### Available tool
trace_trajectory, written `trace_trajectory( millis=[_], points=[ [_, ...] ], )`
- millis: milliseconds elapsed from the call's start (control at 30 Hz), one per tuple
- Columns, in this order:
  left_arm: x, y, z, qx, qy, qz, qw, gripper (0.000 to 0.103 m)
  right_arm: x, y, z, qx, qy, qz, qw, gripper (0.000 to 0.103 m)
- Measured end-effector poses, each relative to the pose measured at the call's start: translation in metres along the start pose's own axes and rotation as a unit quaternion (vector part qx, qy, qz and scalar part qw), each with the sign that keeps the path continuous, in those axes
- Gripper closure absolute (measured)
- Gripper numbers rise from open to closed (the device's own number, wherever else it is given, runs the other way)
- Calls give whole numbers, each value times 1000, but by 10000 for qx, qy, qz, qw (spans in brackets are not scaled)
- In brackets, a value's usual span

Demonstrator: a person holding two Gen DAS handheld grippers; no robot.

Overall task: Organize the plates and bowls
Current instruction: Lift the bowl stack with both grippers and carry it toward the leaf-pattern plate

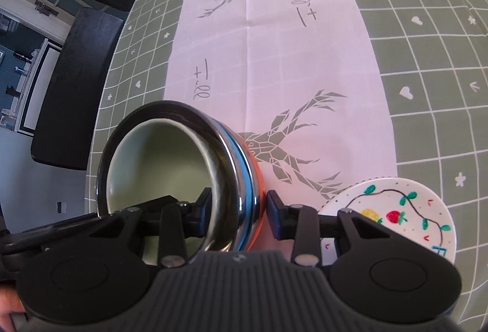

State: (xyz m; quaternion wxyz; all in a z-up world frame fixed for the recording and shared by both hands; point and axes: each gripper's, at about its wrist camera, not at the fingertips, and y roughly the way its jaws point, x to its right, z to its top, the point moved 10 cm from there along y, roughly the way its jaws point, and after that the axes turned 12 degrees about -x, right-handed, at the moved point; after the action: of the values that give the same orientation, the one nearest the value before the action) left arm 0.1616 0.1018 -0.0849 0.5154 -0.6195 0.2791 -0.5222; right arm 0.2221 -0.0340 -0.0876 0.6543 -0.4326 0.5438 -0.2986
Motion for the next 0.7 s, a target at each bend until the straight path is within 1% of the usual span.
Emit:
trace_trajectory(
  millis=[167, 333, 533, 700],
  points=[
    [25, -9, -9, 15, 141, -79, 9999, 53, 8, -26, -9, 165, -49, -65, 9998, 68],
    [56, -7, -22, -64, 308, -188, 9993, 53, 29, -53, -24, 302, 27, -178, 9994, 68],
    [91, 11, -39, -276, 448, -346, 9980, 53, 67, -74, -46, 380, 210, -284, 9987, 69],
    [111, 34, -53, -515, 515, -380, 9966, 53, 100, -78, -60, 363, 413, -356, 9979, 69]
  ],
)
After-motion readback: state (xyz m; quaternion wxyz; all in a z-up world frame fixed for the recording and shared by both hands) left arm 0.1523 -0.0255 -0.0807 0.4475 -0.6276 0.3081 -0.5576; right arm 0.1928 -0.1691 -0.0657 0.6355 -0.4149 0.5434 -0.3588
